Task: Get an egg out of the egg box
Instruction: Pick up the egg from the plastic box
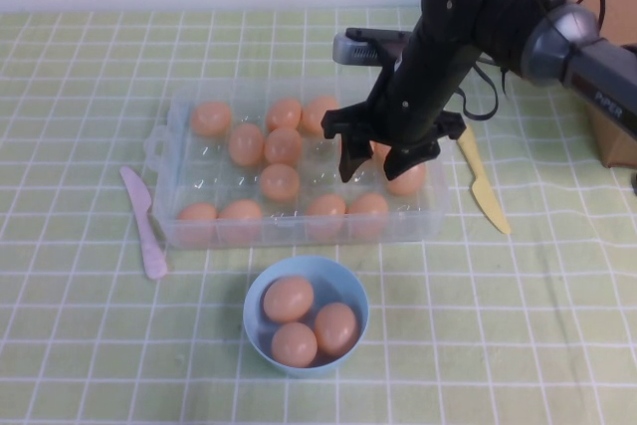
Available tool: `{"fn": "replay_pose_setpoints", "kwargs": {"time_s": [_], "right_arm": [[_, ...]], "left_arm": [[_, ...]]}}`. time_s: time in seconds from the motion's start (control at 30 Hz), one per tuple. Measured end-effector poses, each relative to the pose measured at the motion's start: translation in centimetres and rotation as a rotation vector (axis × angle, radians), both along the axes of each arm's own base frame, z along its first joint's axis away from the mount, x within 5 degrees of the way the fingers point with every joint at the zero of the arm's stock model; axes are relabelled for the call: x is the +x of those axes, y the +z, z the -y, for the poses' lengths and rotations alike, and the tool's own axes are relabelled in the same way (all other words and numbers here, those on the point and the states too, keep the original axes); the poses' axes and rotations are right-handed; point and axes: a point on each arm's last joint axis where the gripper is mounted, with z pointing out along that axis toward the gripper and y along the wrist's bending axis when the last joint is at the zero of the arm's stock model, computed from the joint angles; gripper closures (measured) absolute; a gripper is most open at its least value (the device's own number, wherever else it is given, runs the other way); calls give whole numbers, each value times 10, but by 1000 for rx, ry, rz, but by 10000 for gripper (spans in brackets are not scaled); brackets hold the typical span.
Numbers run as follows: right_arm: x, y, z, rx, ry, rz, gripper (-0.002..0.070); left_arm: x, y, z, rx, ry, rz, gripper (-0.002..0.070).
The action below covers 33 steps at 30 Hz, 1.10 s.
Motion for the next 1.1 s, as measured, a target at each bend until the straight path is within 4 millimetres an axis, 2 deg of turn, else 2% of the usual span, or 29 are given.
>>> {"fn": "replay_pose_setpoints", "kwargs": {"time_s": [0.3,0.5,0.6,0.77,1.1], "right_arm": [[-1,-4,4,-38,-12,-3,235],[-8,13,8,-32,-13,23,234],[-8,12,8,-33,-12,21,234],[-7,1,5,-38,-9,-5,232],[-2,-22,2,-58,-20,-52,183]], "left_arm": [[0,0,0,0,0,0,679],[0,0,0,0,0,0,679],[0,0,0,0,0,0,679],[0,0,0,0,0,0,679],[0,0,0,0,0,0,679]]}}
